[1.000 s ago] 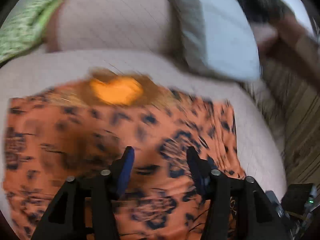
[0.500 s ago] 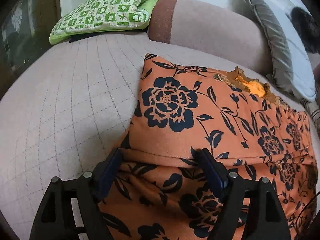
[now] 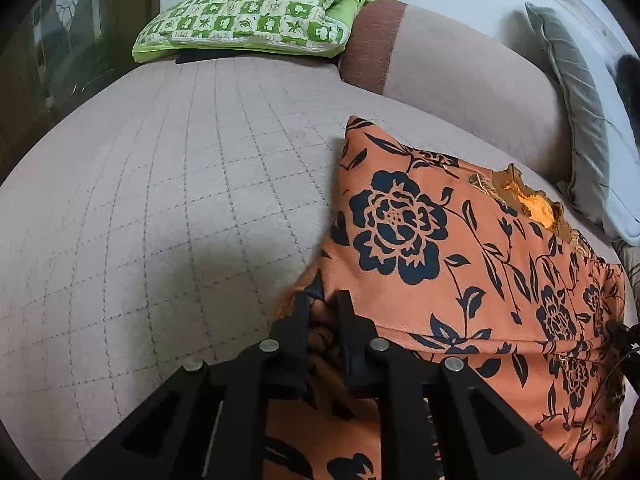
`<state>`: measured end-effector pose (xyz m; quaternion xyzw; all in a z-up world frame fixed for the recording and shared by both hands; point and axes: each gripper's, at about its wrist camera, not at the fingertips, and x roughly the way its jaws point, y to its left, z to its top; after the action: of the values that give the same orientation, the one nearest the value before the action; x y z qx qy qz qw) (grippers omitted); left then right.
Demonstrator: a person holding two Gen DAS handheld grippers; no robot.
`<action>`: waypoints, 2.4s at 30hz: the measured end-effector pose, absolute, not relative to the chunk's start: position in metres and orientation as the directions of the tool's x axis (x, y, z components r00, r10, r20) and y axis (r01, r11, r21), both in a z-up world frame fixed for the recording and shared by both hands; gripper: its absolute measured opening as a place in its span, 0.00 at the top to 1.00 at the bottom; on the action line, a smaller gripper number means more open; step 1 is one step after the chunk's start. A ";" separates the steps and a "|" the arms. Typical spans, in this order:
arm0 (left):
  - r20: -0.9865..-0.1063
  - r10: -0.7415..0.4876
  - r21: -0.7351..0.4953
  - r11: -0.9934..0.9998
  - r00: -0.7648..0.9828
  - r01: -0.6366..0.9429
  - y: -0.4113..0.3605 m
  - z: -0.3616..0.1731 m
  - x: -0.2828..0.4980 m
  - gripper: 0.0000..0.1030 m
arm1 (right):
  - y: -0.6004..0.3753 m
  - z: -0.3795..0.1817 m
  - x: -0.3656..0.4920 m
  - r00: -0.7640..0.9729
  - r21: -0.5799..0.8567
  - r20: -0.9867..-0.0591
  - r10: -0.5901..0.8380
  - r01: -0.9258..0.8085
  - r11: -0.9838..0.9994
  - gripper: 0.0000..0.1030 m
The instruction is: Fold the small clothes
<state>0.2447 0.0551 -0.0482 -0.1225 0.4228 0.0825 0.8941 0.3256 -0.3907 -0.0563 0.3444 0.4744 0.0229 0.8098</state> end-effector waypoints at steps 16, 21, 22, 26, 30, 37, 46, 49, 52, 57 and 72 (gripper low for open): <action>-0.761 0.035 -0.196 0.940 0.648 -0.281 0.063 -0.047 0.240 0.88 | -0.378 0.008 0.266 0.734 0.384 -0.665 0.139 0.177 0.906 0.28; -0.712 0.060 -0.206 0.935 0.700 -0.289 0.063 -0.029 0.231 0.88 | -0.342 -0.007 0.290 0.689 0.429 -0.644 0.334 -0.036 0.903 0.28; -0.695 0.070 -0.206 0.934 0.716 -0.291 0.063 -0.025 0.229 0.88 | -0.349 -0.026 0.299 0.656 0.403 -0.696 0.293 0.019 0.915 0.28; -0.768 0.103 -0.114 0.949 0.632 -0.293 0.060 -0.044 0.241 0.72 | -0.408 -0.063 0.281 0.686 0.559 -0.688 0.237 0.293 0.776 0.40; -0.780 0.108 -0.138 0.931 0.617 -0.337 0.067 -0.046 0.244 0.66 | -0.389 -0.056 0.281 0.658 0.384 -0.729 0.189 0.164 0.909 0.18; -0.712 0.104 -0.180 0.929 0.694 -0.324 0.082 -0.018 0.202 0.64 | -0.395 -0.004 0.227 0.714 0.380 -0.678 0.177 0.135 0.915 0.22; -0.569 0.091 -0.162 0.962 0.818 -0.219 0.096 0.043 0.036 0.25 | -0.392 0.066 0.003 0.870 0.203 -0.487 0.077 0.027 0.979 0.21; -0.591 0.073 -0.168 0.963 0.804 -0.211 0.100 0.043 -0.002 0.22 | -0.385 0.095 -0.080 0.938 0.076 -0.346 -0.025 0.055 0.996 0.19; -0.621 0.040 -0.188 0.962 0.783 -0.198 0.098 0.036 -0.028 0.22 | -0.379 0.132 -0.149 0.976 -0.021 -0.168 -0.136 0.134 0.991 0.16; -0.571 0.038 -0.217 0.956 0.820 -0.195 0.098 0.042 -0.069 0.22 | -0.390 0.186 -0.212 0.974 -0.007 0.050 -0.222 0.222 0.975 0.15; -0.774 -0.020 -0.233 0.938 0.633 -0.255 0.104 -0.017 -0.026 0.11 | -0.452 0.015 -0.081 0.685 0.480 -0.686 0.246 0.172 0.860 0.25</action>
<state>-0.0265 0.1043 -0.0166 -0.1627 0.4235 0.0660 0.8887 -0.0806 -0.4515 0.0150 0.2636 0.3964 0.0208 0.8792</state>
